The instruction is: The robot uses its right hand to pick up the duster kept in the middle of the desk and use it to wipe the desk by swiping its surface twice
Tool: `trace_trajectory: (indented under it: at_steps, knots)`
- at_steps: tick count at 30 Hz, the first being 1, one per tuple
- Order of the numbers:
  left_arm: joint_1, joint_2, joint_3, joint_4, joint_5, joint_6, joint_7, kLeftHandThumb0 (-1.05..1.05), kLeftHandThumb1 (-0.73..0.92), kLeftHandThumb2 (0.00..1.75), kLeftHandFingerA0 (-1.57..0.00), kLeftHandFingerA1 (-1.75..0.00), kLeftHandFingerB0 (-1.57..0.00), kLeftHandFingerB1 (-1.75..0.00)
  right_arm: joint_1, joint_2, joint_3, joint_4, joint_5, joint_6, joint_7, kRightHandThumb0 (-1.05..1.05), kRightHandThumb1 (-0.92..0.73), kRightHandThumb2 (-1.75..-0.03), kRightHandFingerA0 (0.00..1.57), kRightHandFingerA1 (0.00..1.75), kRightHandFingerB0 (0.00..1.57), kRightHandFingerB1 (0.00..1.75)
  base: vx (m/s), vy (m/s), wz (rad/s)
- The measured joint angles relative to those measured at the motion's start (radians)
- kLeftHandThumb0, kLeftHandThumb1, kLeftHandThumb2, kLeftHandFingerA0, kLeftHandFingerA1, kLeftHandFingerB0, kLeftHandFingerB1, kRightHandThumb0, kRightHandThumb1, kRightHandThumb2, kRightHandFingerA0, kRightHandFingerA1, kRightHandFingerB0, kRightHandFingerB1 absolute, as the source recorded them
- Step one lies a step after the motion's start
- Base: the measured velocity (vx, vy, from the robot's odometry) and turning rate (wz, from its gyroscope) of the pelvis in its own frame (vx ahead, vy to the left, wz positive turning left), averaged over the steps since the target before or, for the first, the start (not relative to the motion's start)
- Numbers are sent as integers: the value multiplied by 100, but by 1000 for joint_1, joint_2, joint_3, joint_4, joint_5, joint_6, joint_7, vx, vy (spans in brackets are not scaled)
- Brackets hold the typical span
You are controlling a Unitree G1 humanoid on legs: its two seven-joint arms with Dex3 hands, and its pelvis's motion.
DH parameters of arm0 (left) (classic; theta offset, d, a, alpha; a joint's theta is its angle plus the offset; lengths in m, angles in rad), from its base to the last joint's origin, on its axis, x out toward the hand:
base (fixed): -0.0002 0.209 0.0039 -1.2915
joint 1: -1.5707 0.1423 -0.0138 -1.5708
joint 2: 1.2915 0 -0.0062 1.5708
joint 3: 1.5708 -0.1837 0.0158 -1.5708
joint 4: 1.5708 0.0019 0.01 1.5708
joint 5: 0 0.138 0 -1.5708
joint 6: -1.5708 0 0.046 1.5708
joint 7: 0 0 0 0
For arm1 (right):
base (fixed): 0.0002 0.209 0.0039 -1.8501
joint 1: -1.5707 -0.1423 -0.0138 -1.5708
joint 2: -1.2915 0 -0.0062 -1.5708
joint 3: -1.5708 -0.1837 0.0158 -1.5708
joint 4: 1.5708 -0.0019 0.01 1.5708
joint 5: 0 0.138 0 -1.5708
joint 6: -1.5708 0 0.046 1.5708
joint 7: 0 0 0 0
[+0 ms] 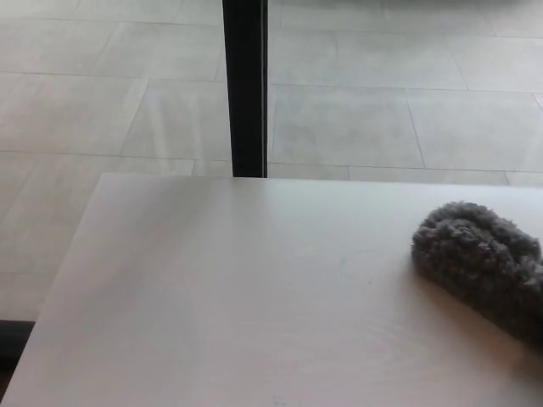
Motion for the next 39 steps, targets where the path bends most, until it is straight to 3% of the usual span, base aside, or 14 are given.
trace_trajectory:
  at_steps: [4,12,14,15,16,17,18,19,20,22,27,28,30,39]
  knots:
    - [4,0,0,0,0,0,-3,-83,92,75,-35,-58,-29,-42,31,-13,-22,10,17,14,-25,-41,-62,-58,83,170,78,98,0,0,0]
    - [3,0,-1,-1,0,-1,-5,-89,82,89,-32,-60,-25,-49,61,12,-30,-10,49,16,-41,-34,-58,-58,87,135,83,59,0,0,0]
    - [3,0,-1,-1,0,-1,-6,-89,82,88,-32,-60,-25,-48,61,21,-30,-28,58,6,-39,-45,-59,-58,87,120,59,44,0,0,0]
    - [2,0,-1,-1,0,-1,-6,-82,92,75,-36,-58,-31,-43,57,24,-31,-36,62,4,-37,-77,-59,-61,56,114,10,29,0,0,0]
    - [2,0,-1,-1,0,-1,-6,-83,92,74,-36,-60,-31,-44,53,25,-32,-43,66,3,-31,-88,-53,-94,5,57,0,14,0,0,0]
    - [1,0,-1,-1,0,-1,-6,-83,92,74,-36,-60,-31,-44,50,26,-34,-48,68,4,-23,-88,-53,-94,5,57,0,14,0,0,0]
    - [0,0,0,-1,0,-1,-7,-83,92,72,-37,-62,-33,-46,45,27,-34,-54,70,7,-13,-105,-62,-102,0,7,0,2,0,0,0]
    - [-1,0,0,-1,0,-1,-7,-83,92,72,-37,-62,-33,-46,42,31,-34,-58,71,9,0,-105,-62,-102,0,7,0,2,0,0,0]
    - [-2,0,0,-1,0,-1,-7,-82,92,73,-36,-60,-34,-45,39,35,-32,-62,73,11,13,-105,-75,-63,0,0,0,0,0,0,0]
    - [-2,0,0,-1,0,-1,-7,-83,92,75,-35,-60,-32,-46,31,37,-27,-68,73,17,38,-105,-64,-91,0,0,0,0,0,0,0]
    - [-2,0,0,-1,0,-1,-6,-85,92,72,-34,-60,-35,-48,18,36,-26,-96,78,28,101,-105,-76,-65,0,0,0,0,0,0,0]
    - [-2,0,0,-1,0,-1,-6,-81,75,112,-33,-63,-30,-56,16,36,-27,-103,80,30,113,-105,-77,-66,0,0,0,0,0,0,0]
    - [-2,0,0,-1,0,-1,-7,-84,92,75,-36,-60,-33,-47,9,34,-30,-116,83,35,145,-105,-77,-66,0,0,0,0,0,0,0]
    - [-3,0,0,-1,0,-1,-7,-85,92,74,-38,-58,-37,-45,-10,-3,-58,-194,101,44,276,-105,-79,-68,0,0,0,0,0,0,0]
